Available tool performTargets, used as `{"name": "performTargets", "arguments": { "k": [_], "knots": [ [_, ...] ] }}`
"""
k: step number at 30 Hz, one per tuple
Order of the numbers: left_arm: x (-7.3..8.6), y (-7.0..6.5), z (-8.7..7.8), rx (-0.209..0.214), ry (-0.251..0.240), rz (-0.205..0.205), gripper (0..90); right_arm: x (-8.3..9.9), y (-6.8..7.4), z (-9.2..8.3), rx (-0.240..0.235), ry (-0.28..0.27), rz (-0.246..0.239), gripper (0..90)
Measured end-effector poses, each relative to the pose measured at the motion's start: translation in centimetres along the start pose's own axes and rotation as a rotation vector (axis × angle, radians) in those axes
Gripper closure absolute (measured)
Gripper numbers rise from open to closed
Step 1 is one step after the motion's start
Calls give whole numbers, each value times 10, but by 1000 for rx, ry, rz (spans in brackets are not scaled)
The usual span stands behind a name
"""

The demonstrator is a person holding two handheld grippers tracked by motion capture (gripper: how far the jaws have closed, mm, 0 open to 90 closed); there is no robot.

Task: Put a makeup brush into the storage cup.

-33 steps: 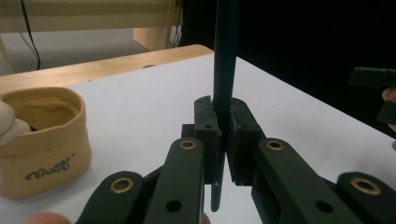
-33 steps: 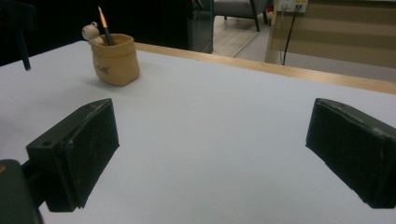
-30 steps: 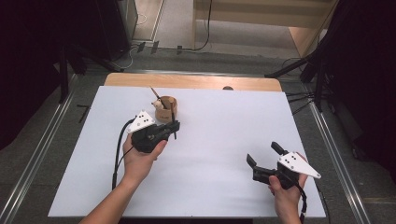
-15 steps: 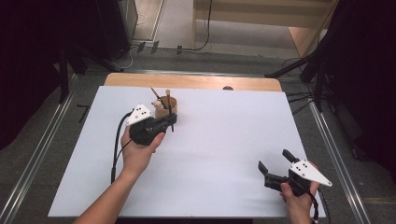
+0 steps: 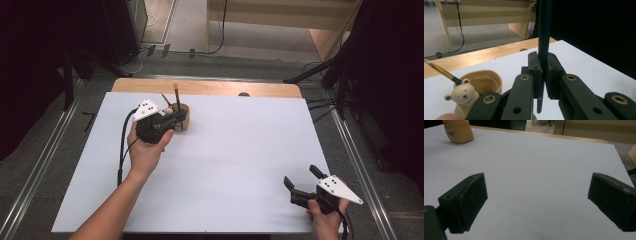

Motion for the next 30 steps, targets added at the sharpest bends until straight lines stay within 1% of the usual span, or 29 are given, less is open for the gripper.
{"name": "performTargets", "arguments": {
  "k": [4, 20, 24, 26, 30],
  "knots": [
    [-4, 4, 4, -9, -3, 2, 851, 0, -1, -1, 2, -4, 3, 29],
    [-14, 21, 17, -49, -35, -18, 851, 1, -2, -1, 1, -6, -3, 29],
    [-16, 24, 21, -61, -38, -12, 851, 1, -2, -1, 0, -8, -4, 28],
    [-17, 26, 22, -63, -50, -20, 852, 1, -2, -2, -2, -8, -3, 29],
    [-21, 31, 26, -74, -56, -28, 852, 1, -2, -2, -3, -10, -3, 29]
  ]
}}
Point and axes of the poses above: each handheld gripper's, and its own axes: z roughly forward along the jaws, x roughly out of its underside, y roughly to its left, the point moved 2 cm from there along z, roughly forward along the jaws, and after that the axes turned 5 degrees about -x, right-handed, at the moved point
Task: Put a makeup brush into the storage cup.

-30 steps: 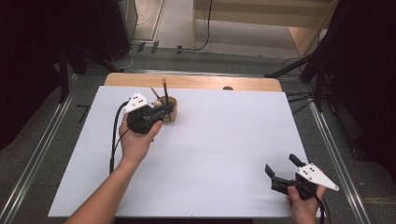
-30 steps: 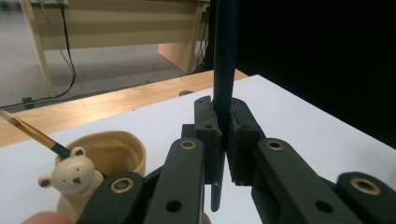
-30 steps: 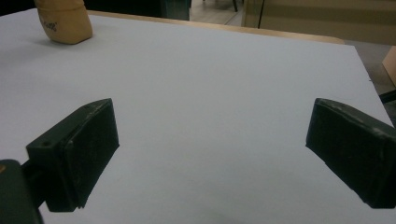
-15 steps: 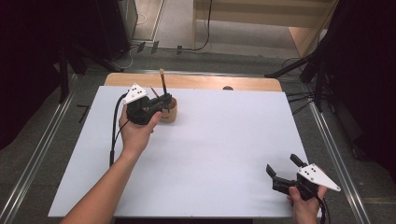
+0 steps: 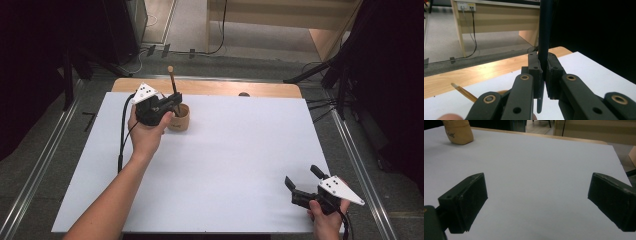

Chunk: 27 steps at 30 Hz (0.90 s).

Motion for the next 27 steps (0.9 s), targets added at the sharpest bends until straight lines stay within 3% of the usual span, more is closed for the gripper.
{"name": "performTargets", "arguments": {
  "k": [8, 17, 27],
  "knots": [
    [-4, 6, 6, -18, -11, 9, 852, 0, 0, 0, 0, -5, 1, 29],
    [2, 16, 17, -34, -16, -27, 852, -1, 0, 0, -2, -5, 2, 29],
    [12, 23, 32, -69, 1, -32, 852, -1, 0, 0, -4, -10, 2, 29]
  ]
}}
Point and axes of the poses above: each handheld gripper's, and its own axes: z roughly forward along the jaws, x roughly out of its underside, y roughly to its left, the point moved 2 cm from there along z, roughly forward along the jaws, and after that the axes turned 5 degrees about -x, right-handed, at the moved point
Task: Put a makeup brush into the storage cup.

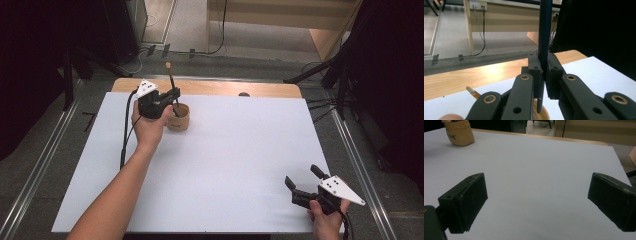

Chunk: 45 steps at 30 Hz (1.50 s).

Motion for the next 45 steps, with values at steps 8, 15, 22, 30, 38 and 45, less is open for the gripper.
{"name": "performTargets", "arguments": {
  "k": [8, 15, 22, 30, 38, 45],
  "knots": [
    [8, -2, 11, -18, 25, 11, 852, 0, -1, 0, 1, 0, -1, 29],
    [16, -6, 17, -21, 59, 22, 852, 1, 0, 1, -5, 4, -1, 29],
    [18, -13, 20, -41, 70, 45, 852, 1, 1, 0, -4, 1, 1, 29],
    [29, -13, 21, -67, 81, 45, 852, 1, 0, 0, -2, -2, 3, 28],
    [38, -17, 22, -86, 98, 76, 851, 0, 0, 0, -4, -3, 3, 29],
    [46, -19, 23, -100, 118, 100, 851, 1, -1, 0, -2, -1, 6, 29]
  ]
}}
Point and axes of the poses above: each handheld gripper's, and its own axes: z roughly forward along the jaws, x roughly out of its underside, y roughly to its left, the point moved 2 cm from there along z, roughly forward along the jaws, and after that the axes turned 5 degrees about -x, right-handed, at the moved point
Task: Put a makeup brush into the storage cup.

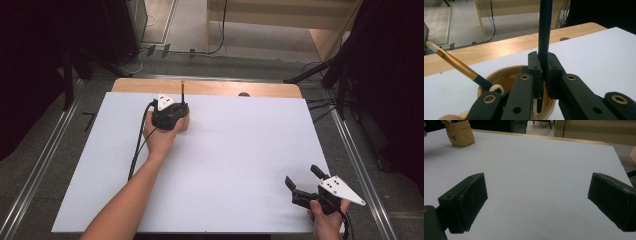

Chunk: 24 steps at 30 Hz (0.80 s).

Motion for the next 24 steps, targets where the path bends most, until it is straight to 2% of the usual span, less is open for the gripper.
{"name": "performTargets", "arguments": {
  "k": [5, 7, 11, 17, 24],
  "knots": [
    [0, -3, -3, -16, 3, 17, 846, 0, 0, 0, 0, 0, -1, 29],
    [0, -3, -4, -16, -5, 8, 835, 0, 0, 0, 1, 0, 1, 29],
    [-4, -2, -10, -11, -20, 0, 734, 0, 0, 0, 2, -1, -2, 29],
    [-10, 0, -19, 25, -49, -19, 661, 0, 0, 0, 1, -1, -5, 29],
    [-15, 0, -31, 91, -71, -24, 535, 0, 0, 0, 1, 0, -2, 29]
  ]
}}
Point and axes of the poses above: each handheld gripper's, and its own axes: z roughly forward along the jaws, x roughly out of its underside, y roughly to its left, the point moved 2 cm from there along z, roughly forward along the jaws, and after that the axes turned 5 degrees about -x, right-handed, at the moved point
